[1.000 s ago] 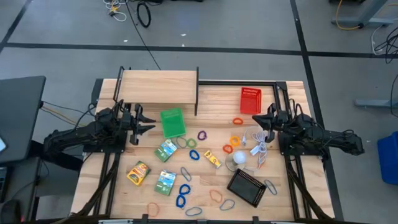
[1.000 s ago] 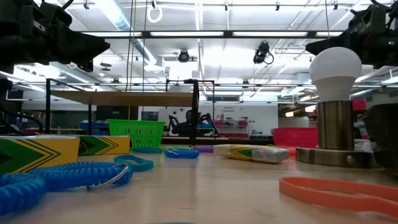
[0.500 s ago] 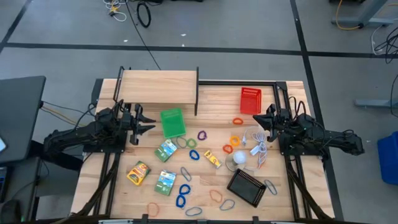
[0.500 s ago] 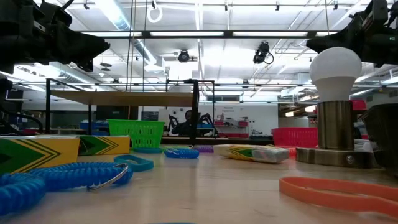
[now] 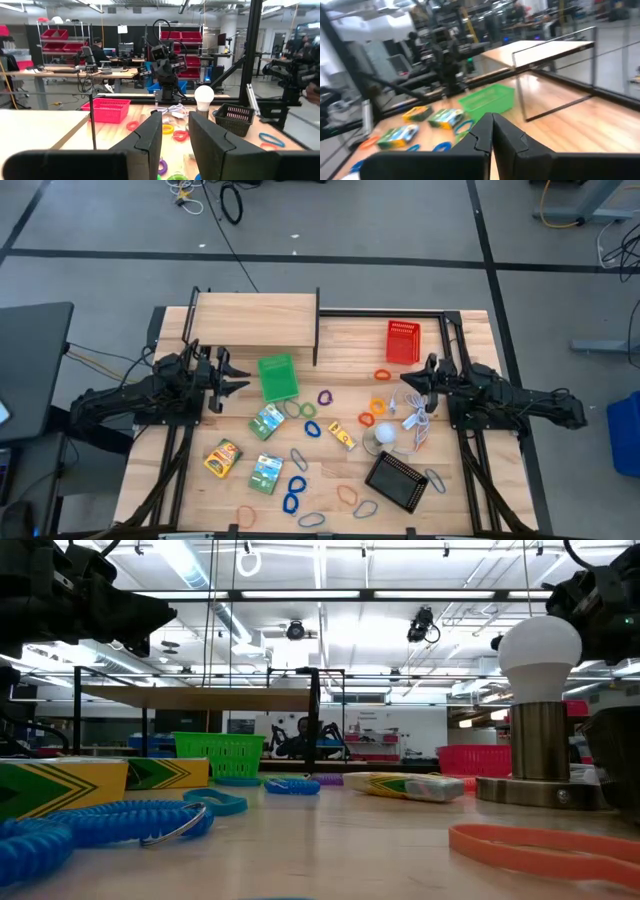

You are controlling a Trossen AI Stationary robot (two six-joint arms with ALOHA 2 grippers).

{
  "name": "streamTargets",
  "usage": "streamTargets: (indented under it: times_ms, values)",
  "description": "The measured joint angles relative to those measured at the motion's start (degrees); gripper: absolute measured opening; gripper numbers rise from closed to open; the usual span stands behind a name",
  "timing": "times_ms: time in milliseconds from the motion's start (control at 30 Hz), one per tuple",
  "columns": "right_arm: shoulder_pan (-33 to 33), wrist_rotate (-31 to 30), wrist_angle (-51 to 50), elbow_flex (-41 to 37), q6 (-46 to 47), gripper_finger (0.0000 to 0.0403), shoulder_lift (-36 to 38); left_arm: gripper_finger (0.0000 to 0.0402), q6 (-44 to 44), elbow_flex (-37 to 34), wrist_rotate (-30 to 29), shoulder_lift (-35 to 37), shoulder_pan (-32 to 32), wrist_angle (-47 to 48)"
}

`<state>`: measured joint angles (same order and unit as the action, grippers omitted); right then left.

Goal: Pick & Place Office Desk Supplies
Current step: Put the orange rubber band into the red basket

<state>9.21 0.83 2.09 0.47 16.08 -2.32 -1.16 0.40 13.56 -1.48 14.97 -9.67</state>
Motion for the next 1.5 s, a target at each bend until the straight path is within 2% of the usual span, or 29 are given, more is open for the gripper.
streamTargets:
  times_ms: [100, 200, 333, 400, 500, 633, 767, 867, 933, 1000, 1167, 1333, 1500]
  values:
    - [-0.06, 1.35, 0.43, 0.02, -0.19, 0.0053, -0.75, 0.0104, -0.97, 0.00, -0.13, 0.00, 0.02, -0.02]
    - [-0.04, 1.92, 1.21, 0.01, -1.77, 0.0105, -2.18, 0.0104, -1.01, 0.00, -1.09, 0.00, 0.00, -0.01]
    - [-0.04, 5.00, 5.65, 0.09, -3.75, 0.0178, -6.25, 0.0104, -0.96, -0.01, -1.09, 0.00, 0.02, -0.02]
    - [-0.06, 5.39, 6.14, 1.51, -4.06, 0.0198, -9.27, 0.0104, -1.05, 0.00, -1.09, 0.00, 0.02, -0.02]
    - [-0.52, 5.30, 6.31, 5.47, -5.94, 0.0203, -15.55, 0.0104, -2.93, 0.00, -1.12, 0.00, 0.02, -0.02]
    - [-3.90, 5.04, 6.27, 12.71, -12.48, 0.0187, -26.92, 0.0104, -6.07, 0.00, -1.54, 0.00, 0.02, -0.02]
    - [-8.38, 2.22, 6.07, 19.82, -18.33, 0.0173, -39.06, 0.0104, -7.44, -0.01, -1.75, 0.00, 0.02, -0.02]
    - [-11.32, -0.84, 3.40, 24.96, -20.89, 0.0172, -47.17, 0.0104, -9.41, -0.01, -7.24, 0.00, 0.02, -0.67]
    - [-13.51, -3.50, -1.42, 28.64, -21.35, 0.0173, -51.69, 0.0104, -11.50, 0.00, -10.94, 0.00, 0.03, -0.15]
    - [-16.07, -5.94, -8.27, 33.01, -21.35, 0.0173, -55.43, 0.0104, -12.03, -0.02, -11.89, -0.02, 0.02, -0.15]
    - [-23.62, -12.43, -32.26, 45.42, -16.78, 0.0174, -62.35, 0.0104, -12.76, -0.01, -5.51, -0.02, 0.02, 1.76]
    - [-30.81, -15.24, -56.46, 57.60, -5.17, 0.0174, -67.06, 0.0104, -12.31, -0.02, -6.84, -0.45, 0.00, 5.50]
    - [-36.56, -12.36, -70.62, 65.63, 9.92, 0.0174, -69.99, 0.0104, -10.06, -0.01, -8.59, -2.15, 0.02, 6.15]
